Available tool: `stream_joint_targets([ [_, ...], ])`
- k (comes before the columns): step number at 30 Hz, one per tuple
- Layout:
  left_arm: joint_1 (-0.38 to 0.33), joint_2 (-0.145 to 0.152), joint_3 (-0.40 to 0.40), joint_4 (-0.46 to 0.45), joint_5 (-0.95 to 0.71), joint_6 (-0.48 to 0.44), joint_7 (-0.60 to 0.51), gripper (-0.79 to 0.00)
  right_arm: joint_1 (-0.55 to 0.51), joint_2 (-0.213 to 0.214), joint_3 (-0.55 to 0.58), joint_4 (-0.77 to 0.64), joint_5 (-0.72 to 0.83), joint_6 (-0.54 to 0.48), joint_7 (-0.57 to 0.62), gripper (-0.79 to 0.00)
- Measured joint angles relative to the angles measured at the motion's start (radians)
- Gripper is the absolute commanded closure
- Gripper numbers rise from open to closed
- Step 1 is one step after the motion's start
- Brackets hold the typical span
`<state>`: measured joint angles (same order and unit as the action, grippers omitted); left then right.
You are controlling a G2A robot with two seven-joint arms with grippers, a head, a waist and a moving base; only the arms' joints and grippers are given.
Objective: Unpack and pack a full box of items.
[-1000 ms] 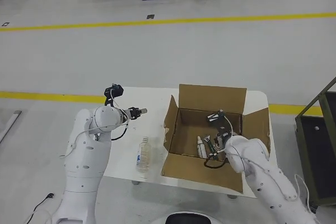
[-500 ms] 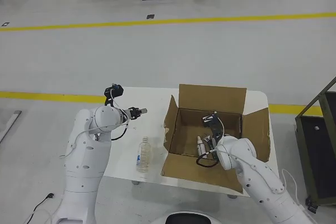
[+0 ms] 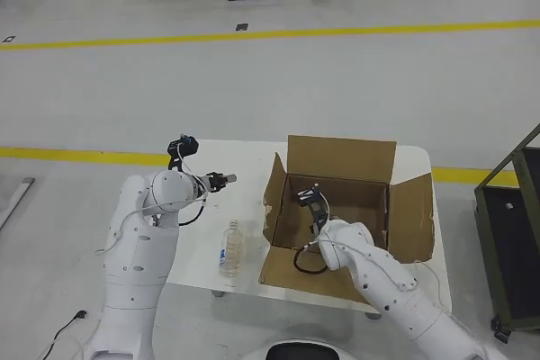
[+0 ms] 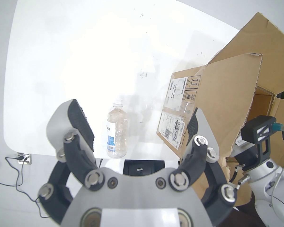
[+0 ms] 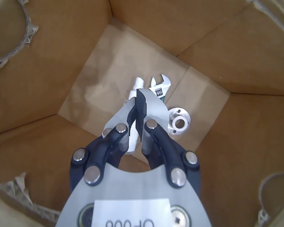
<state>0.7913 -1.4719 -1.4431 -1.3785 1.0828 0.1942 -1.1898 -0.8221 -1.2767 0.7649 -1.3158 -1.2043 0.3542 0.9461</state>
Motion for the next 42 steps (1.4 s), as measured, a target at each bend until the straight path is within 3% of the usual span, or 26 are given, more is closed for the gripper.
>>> stream_joint_targets([
  [2,0.000,0.000,0.000,0.000,0.000,0.000,0.000,-0.785,0.035,-0.020,-0.020,0.057,0.009,0.008,0.004,0.000],
  [5,0.000,0.000,0.000,0.000,0.000,0.000,0.000,-0.785,0.071,-0.040,-0.032,0.127,0.031,0.020,0.013,-0.212],
  [8,0.000,0.000,0.000,0.000,0.000,0.000,0.000,-0.785,0.089,-0.052,-0.028,0.168,0.052,0.021,0.025,-0.332],
  [12,0.000,0.000,0.000,0.000,0.000,0.000,0.000,-0.785,0.093,-0.056,-0.010,0.172,0.062,0.012,0.055,-0.394],
  [13,0.000,0.000,0.000,0.000,0.000,0.000,0.000,-0.785,0.089,-0.055,-0.005,0.167,0.058,0.004,0.067,-0.456],
  [16,0.000,0.000,0.000,0.000,0.000,0.000,0.000,-0.785,0.074,-0.051,0.009,0.149,0.039,-0.007,0.092,-0.511],
  [30,0.000,0.000,0.000,0.000,0.000,0.000,0.000,-0.785,-0.009,-0.049,0.059,0.118,0.018,0.002,0.126,-0.573],
  [42,0.000,0.000,0.000,0.000,0.000,0.000,0.000,-0.785,0.008,-0.079,0.056,0.207,0.042,0.001,0.073,-0.477],
])
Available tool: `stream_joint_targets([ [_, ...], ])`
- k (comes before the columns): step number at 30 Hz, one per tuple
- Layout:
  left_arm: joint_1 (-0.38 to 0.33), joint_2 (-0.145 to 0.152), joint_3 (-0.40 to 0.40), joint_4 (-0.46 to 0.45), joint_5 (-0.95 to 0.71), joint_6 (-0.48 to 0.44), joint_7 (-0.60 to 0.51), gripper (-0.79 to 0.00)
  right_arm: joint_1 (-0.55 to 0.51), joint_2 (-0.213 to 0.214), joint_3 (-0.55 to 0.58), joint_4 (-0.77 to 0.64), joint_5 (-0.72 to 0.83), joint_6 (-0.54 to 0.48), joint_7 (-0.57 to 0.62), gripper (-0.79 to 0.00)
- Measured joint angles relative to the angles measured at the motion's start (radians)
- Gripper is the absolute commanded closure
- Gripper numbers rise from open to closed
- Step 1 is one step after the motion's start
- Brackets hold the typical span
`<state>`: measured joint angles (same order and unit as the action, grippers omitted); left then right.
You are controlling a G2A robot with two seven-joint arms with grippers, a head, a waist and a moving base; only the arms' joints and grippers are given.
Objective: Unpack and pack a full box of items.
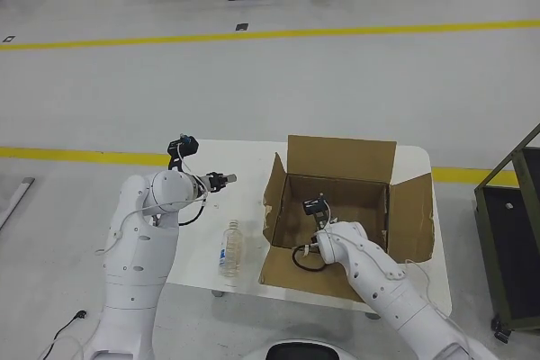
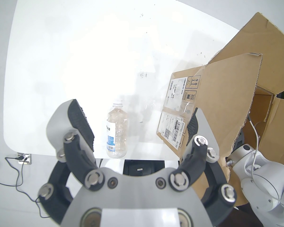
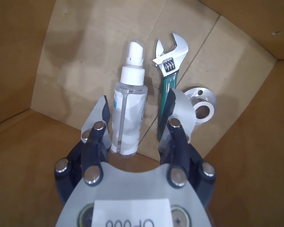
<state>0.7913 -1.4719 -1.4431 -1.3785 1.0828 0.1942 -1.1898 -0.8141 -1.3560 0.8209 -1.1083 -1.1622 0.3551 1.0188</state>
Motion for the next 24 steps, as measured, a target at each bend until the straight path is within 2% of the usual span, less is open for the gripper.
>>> stream_joint_targets([
  [5,0.000,0.000,0.000,0.000,0.000,0.000,0.000,-0.785,0.023,-0.020,-0.015,0.064,0.020,-0.014,-0.017,-0.465],
  [6,0.000,0.000,0.000,0.000,0.000,0.000,0.000,-0.785,0.027,-0.024,-0.018,0.077,0.023,-0.016,-0.020,-0.419],
  [12,0.000,0.000,0.000,0.000,0.000,0.000,0.000,-0.785,0.058,-0.047,-0.033,0.158,0.043,-0.035,-0.037,-0.372],
  [16,0.000,0.000,0.000,0.000,0.000,0.000,0.000,-0.785,0.076,-0.063,-0.044,0.199,0.051,-0.048,-0.044,-0.240],
  [17,0.000,0.000,0.000,0.000,0.000,0.000,0.000,-0.785,0.079,-0.066,-0.046,0.205,0.052,-0.049,-0.045,-0.139],
  [18,0.000,0.000,0.000,0.000,0.000,0.000,0.000,-0.785,0.082,-0.069,-0.048,0.212,0.052,-0.049,-0.046,0.000],
  [24,0.000,0.000,0.000,0.000,0.000,0.000,0.000,-0.785,0.097,-0.078,-0.039,0.222,0.053,-0.053,-0.060,0.000],
])
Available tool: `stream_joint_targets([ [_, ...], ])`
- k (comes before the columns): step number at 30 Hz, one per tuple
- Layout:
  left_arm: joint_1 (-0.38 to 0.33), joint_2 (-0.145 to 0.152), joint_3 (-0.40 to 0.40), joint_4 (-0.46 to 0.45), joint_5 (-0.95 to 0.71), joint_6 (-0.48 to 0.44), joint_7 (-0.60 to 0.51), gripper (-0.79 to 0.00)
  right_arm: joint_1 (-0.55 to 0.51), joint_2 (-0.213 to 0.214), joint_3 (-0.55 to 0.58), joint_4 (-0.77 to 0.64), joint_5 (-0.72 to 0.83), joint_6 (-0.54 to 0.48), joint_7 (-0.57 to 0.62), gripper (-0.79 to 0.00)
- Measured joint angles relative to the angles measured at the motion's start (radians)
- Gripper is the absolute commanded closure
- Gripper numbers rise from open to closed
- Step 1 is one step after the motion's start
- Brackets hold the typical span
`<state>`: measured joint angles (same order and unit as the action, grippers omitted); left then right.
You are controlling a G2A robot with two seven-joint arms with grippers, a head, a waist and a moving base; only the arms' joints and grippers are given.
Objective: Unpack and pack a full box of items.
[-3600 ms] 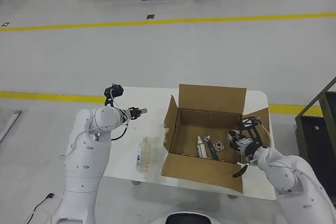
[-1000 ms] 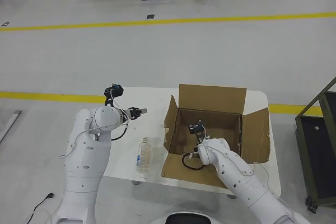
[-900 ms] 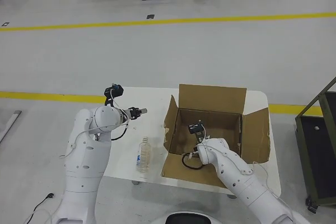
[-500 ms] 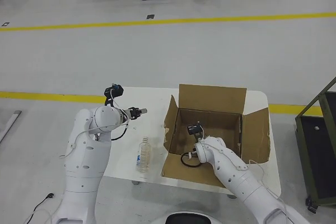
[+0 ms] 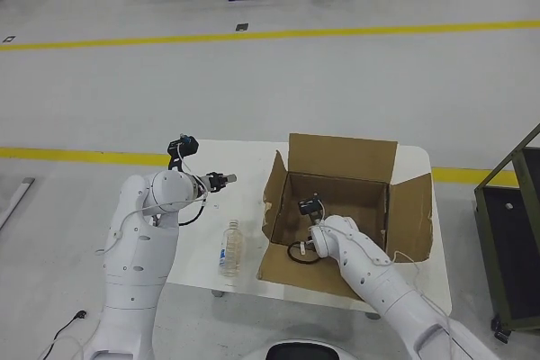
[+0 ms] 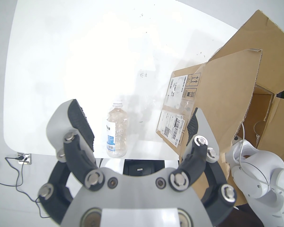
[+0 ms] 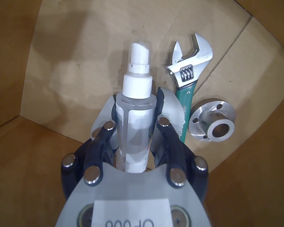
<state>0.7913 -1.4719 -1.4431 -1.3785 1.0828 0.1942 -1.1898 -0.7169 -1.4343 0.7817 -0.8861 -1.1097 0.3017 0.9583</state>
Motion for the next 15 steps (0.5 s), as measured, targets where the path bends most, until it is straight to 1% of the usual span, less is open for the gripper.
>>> stream_joint_targets([
  [3,0.000,0.000,0.000,0.000,0.000,0.000,0.000,-0.785,-0.001,0.004,0.022,-0.032,-0.001,-0.003,-0.004,0.000],
  [6,0.000,0.000,0.000,0.000,0.000,0.000,0.000,-0.785,-0.014,0.018,0.055,-0.099,-0.023,-0.009,0.014,0.000],
  [9,0.000,0.000,0.000,0.000,0.000,0.000,0.000,-0.785,-0.047,0.041,0.102,-0.210,-0.065,-0.006,0.049,0.000],
  [13,0.000,0.000,0.000,0.000,0.000,0.000,0.000,-0.785,-0.133,0.080,0.203,-0.422,-0.132,0.002,0.113,0.000],
  [15,0.000,0.000,0.000,0.000,0.000,0.000,0.000,-0.785,-0.182,0.096,0.257,-0.523,-0.146,0.004,0.123,0.000],
])
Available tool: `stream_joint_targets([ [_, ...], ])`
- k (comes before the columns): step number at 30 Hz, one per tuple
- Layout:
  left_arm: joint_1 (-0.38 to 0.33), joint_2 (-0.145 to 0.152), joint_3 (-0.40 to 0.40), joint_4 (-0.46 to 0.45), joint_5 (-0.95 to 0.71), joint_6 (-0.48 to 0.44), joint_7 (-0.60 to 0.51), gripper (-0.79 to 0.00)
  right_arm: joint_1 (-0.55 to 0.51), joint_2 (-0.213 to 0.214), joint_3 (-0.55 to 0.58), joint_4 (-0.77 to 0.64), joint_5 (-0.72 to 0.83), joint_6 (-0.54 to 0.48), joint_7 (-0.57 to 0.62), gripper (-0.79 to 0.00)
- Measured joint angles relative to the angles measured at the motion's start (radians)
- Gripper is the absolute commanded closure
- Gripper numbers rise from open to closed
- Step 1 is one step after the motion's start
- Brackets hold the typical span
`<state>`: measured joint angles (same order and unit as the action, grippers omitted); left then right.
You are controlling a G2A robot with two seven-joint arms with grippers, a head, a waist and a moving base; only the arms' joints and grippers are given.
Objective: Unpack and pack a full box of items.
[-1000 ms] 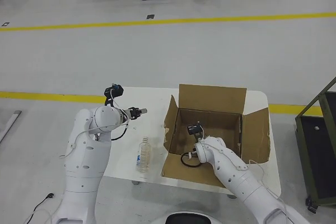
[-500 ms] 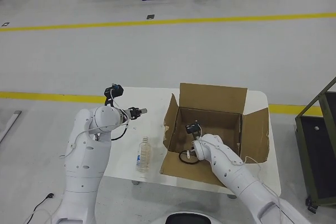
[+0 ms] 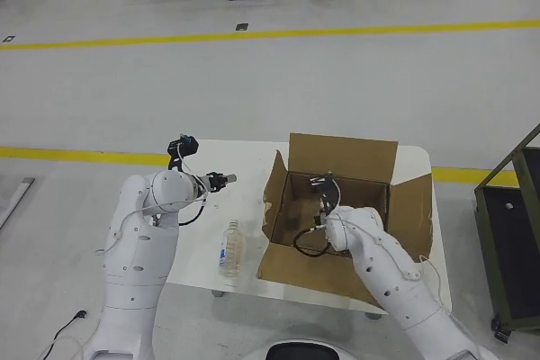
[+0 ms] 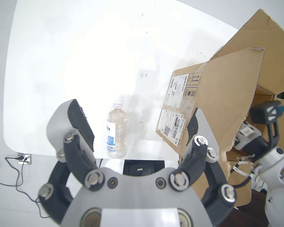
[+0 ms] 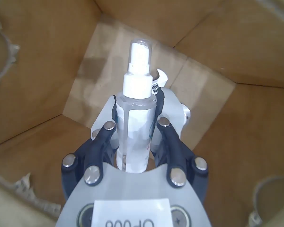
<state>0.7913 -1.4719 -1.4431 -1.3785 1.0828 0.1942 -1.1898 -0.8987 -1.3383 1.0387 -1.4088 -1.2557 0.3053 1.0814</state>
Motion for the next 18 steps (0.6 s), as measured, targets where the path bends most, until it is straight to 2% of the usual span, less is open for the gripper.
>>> stream_joint_targets([
  [4,0.000,0.000,0.000,0.000,0.000,0.000,0.000,-0.785,-0.120,0.028,0.136,-0.229,0.019,-0.020,-0.031,0.000],
  [8,0.000,0.000,0.000,0.000,0.000,0.000,0.000,-0.785,-0.217,0.044,0.243,-0.386,0.044,-0.061,-0.107,0.000],
  [18,0.000,0.000,0.000,0.000,0.000,0.000,0.000,-0.785,-0.237,0.046,0.266,-0.411,0.046,-0.066,-0.124,0.000],
])
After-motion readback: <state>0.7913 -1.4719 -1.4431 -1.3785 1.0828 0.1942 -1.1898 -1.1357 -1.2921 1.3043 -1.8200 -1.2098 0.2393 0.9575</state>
